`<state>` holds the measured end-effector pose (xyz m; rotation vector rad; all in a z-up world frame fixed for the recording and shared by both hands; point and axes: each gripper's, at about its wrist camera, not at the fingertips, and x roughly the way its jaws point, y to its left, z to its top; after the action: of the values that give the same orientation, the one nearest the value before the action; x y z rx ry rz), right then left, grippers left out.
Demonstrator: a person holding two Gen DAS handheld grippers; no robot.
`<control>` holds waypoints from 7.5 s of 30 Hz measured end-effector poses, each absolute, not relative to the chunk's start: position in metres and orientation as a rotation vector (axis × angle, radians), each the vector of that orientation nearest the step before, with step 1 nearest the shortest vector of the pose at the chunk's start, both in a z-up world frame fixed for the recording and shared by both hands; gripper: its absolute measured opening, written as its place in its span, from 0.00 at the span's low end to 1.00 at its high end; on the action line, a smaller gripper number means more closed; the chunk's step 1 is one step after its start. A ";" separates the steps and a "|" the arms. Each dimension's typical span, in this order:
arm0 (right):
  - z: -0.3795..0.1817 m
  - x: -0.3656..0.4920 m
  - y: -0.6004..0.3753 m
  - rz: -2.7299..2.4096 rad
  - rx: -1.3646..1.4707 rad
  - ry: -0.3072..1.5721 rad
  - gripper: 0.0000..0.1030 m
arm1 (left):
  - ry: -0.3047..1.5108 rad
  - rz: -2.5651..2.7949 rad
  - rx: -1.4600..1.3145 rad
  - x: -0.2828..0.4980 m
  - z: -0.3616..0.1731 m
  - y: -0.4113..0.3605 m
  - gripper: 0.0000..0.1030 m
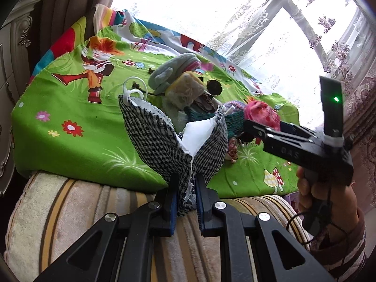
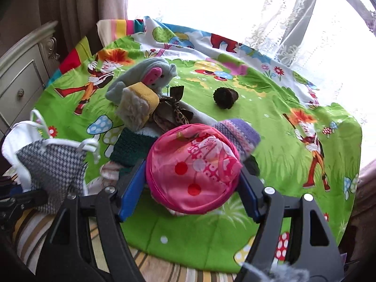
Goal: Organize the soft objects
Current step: 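Grasp and lift the pink purse with the right tool while the left tool carries the checked bag, then carry the checked bag and pink purse to the purple box and release both, then move both open tools back over the pile on the bed, then grasp the yellow sponge with the left tool while the right tool grasps the green knit glove, then carry the sponge and green glove to the box and release both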
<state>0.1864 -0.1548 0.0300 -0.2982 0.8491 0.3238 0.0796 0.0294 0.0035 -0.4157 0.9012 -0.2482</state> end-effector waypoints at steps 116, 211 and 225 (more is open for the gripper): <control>0.009 0.157 -0.239 0.322 -0.048 1.085 0.81 | 0.994 -0.104 -0.161 0.279 -0.020 -0.014 0.49; 0.031 0.070 -0.365 0.180 0.071 0.965 0.12 | 0.958 -0.526 -0.298 0.103 0.019 -0.124 0.17; 0.017 0.013 -0.465 -0.018 0.099 0.988 0.12 | 1.048 -0.755 -0.152 0.065 0.017 -0.243 0.17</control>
<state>0.0131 -0.4648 0.0171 0.0991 0.9884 -0.0176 0.0647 -0.2426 0.0174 -0.1523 1.0476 -0.7548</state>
